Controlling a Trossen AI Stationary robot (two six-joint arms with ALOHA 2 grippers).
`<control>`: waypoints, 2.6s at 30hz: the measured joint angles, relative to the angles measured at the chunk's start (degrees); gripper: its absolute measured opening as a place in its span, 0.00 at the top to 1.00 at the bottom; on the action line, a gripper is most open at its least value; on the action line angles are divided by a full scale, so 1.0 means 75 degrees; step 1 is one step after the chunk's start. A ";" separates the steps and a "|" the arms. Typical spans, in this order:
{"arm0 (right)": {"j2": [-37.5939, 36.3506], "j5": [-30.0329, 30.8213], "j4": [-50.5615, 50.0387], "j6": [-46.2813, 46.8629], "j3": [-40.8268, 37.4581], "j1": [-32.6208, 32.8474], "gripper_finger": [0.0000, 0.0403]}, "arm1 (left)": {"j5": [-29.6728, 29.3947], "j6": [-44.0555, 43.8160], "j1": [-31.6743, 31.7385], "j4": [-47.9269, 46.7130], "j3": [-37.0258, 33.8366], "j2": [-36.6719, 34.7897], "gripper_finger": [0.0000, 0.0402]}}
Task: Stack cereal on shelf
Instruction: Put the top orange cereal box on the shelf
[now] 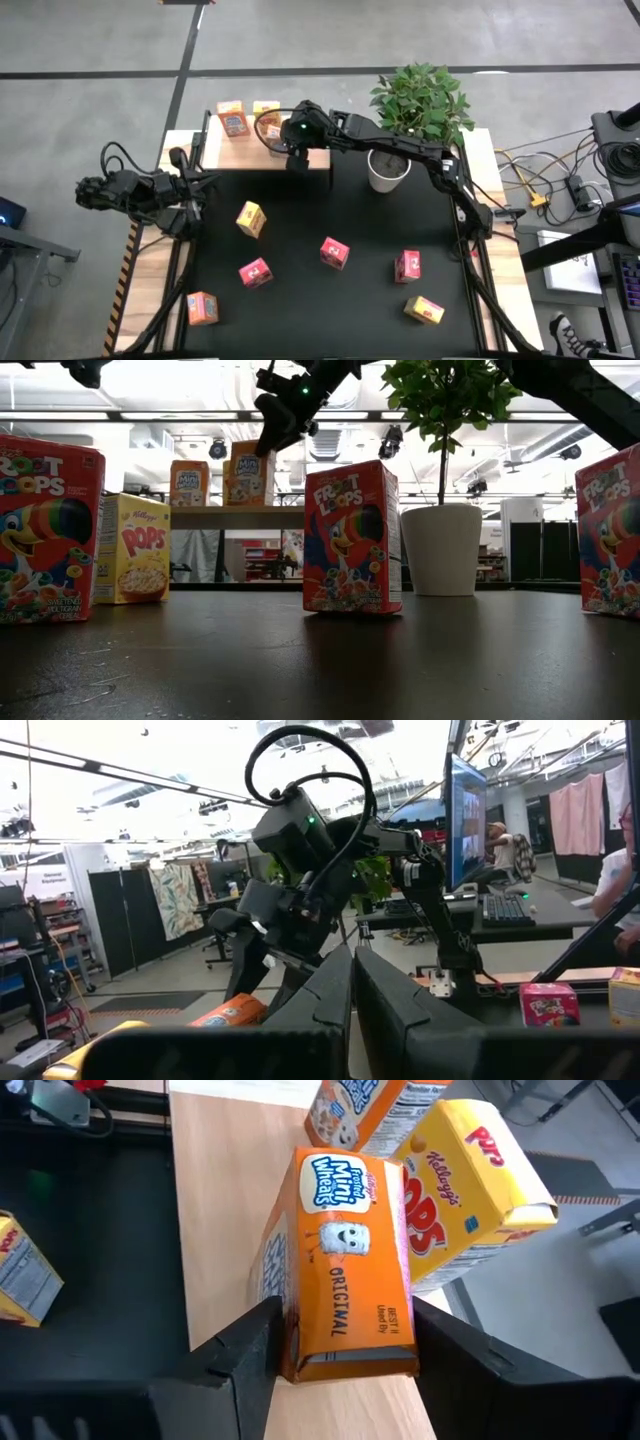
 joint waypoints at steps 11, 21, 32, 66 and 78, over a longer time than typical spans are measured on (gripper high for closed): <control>0.0003 -0.0019 -0.0015 -0.0009 -0.0008 -0.0012 0.54 | 0.0002 -0.0089 0.0000 -0.0057 0.0000 -0.0003 1.00; 0.0012 -0.0027 -0.0030 0.0212 -0.0011 -0.0012 0.47 | 0.0001 -0.0071 0.0000 -0.0054 0.0000 -0.0003 1.00; -0.0175 -0.0001 -0.0007 0.0500 0.0007 0.0042 0.44 | 0.0000 -0.0003 0.0000 0.0006 0.0000 -0.0003 1.00; -0.3446 0.0042 -0.0352 0.0306 -0.3168 0.2263 0.72 | -0.0165 -0.0523 0.0064 0.1322 0.1445 0.3678 1.00; -0.5991 0.0046 0.2422 -0.0025 -0.7504 0.3256 0.88 | -0.0343 -0.0545 0.1568 -0.0921 0.3695 0.5602 1.00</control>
